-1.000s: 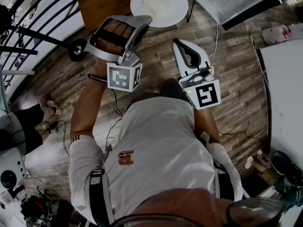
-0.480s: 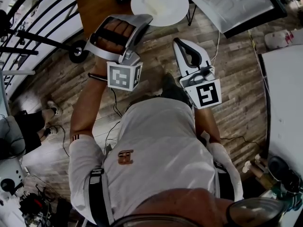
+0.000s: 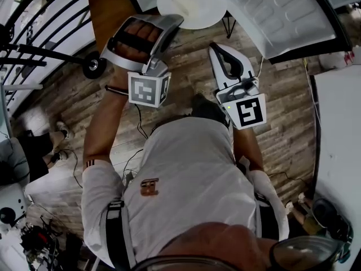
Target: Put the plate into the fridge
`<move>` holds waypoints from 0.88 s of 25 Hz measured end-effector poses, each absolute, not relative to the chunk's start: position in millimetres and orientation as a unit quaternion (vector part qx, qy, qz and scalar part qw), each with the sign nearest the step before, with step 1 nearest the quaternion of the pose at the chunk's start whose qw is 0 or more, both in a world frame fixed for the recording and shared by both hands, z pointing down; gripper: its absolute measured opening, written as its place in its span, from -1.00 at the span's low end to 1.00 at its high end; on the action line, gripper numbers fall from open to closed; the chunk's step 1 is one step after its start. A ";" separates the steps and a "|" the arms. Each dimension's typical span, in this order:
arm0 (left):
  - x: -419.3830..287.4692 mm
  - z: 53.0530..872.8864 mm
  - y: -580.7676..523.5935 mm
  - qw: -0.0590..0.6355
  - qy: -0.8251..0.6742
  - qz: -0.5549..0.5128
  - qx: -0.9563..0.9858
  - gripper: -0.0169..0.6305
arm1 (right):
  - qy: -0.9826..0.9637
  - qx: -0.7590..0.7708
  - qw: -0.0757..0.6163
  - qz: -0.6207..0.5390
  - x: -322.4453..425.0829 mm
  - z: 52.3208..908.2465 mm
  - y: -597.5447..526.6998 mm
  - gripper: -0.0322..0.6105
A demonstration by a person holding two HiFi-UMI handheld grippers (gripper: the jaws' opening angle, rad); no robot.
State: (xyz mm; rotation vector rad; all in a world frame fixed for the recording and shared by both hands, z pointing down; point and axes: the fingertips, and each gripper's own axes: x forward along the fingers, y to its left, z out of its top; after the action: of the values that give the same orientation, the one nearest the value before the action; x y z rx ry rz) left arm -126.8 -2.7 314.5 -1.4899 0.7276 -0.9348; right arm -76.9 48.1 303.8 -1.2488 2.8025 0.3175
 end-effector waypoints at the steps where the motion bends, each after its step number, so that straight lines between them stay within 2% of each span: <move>1: -125.8 314.9 -12.9 0.580 0.312 -0.401 -0.637 -0.87 | 0.908 -0.404 0.028 0.104 -75.4 303.8 38.0 -0.80; 22: -57.3 318.0 -201.0 0.551 0.342 -0.448 -0.615 -0.87 | 0.928 -0.353 0.036 0.110 4.6 294.8 -141.5 -0.80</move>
State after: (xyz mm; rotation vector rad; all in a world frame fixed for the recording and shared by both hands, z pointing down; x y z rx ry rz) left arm -57.3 -201.0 318.0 -1.4545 0.8101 -1.0608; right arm 4.6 -141.5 294.8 -1.0848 2.8508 0.3383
